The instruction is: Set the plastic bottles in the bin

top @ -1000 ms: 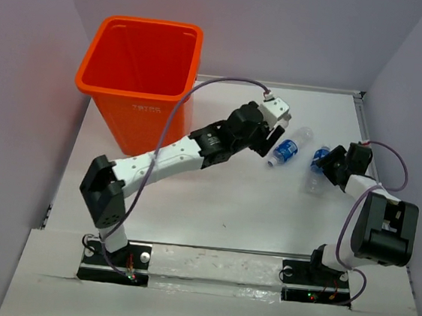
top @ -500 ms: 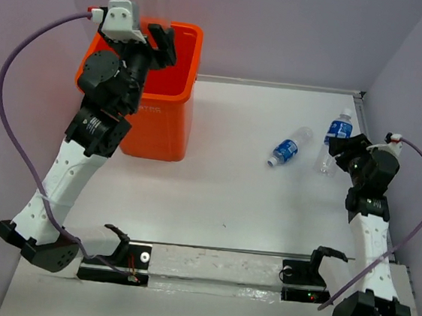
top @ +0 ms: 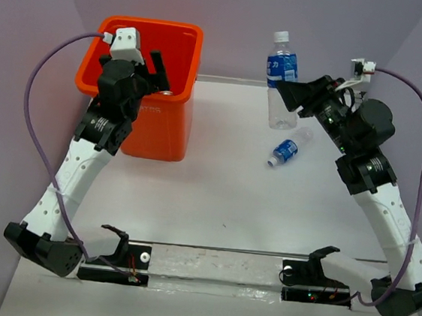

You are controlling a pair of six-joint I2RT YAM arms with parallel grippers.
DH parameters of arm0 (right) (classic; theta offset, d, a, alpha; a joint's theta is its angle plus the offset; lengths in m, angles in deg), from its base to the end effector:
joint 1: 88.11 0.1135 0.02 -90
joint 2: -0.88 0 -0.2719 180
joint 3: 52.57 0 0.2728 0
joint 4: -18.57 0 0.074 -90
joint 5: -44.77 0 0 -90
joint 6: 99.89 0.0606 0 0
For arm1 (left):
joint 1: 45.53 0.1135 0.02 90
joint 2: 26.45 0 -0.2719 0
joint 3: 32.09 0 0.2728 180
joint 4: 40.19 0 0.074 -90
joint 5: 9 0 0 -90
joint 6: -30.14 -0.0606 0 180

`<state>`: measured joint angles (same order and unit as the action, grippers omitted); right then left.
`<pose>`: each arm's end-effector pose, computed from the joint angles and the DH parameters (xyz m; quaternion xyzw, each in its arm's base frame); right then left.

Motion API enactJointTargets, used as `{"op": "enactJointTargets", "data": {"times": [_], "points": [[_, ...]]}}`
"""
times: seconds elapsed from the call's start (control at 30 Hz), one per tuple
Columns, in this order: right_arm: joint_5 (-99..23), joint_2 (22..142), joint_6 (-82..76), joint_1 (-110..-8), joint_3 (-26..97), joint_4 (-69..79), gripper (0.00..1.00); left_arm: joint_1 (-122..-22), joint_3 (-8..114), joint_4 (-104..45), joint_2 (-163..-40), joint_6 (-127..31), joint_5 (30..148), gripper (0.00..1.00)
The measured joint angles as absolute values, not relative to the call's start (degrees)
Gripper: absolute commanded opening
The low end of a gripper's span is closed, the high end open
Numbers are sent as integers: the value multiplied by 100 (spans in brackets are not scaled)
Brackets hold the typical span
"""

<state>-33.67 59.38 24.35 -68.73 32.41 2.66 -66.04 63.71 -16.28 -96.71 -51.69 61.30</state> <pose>0.2348 0.0955 0.4914 0.0054 0.6404 0.4026 0.6540 0.2931 -0.0878 0.4908 -0.0482 0.6959 -0.0595 0.7140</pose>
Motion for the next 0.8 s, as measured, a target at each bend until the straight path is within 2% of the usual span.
{"op": "enactJointTargets", "data": {"times": [0.1, 0.33, 0.4, 0.43, 0.47, 0.5, 0.6, 0.7, 0.8], "points": [[-3575, 6642, 2220, -6112, 4111, 329, 37, -6604, 6155, -1560, -9153, -5027, 6420, 99], [-3695, 9640, 1534, -4751, 7833, 159, 38, -6604, 5237, -1433, -7035, -4675, 7424, 99], [-3606, 10513, 1475, -4593, 8989, 74, 48, -6602, 4983, -1376, -6513, -4612, 7740, 99], [-3577, 11072, 1462, -4499, 9651, -1, 57, -6604, 4867, -1324, -6215, -4573, 7955, 99], [-3566, 11483, 1477, -4456, 10165, -29, 68, -6604, 4756, -1282, -6023, -4549, 8105, 99], [-3560, 11804, 1488, -4421, 10541, -27, 85, -6604, 4651, -1260, -5866, -4507, 8248, 99], [-3562, 12471, 1608, -4329, 10932, -18, 95, -6604, 4065, -998, -5328, -4352, 8842, 99], [-3632, 12657, 1582, -4298, 10764, -66, 97, -6604, 3488, -659, -5090, -4173, 9367, 99], [-3866, 12303, 1425, -4303, 9955, -108, 96, -6604, 3097, -253, -4897, -4050, 9764, 99]]}}
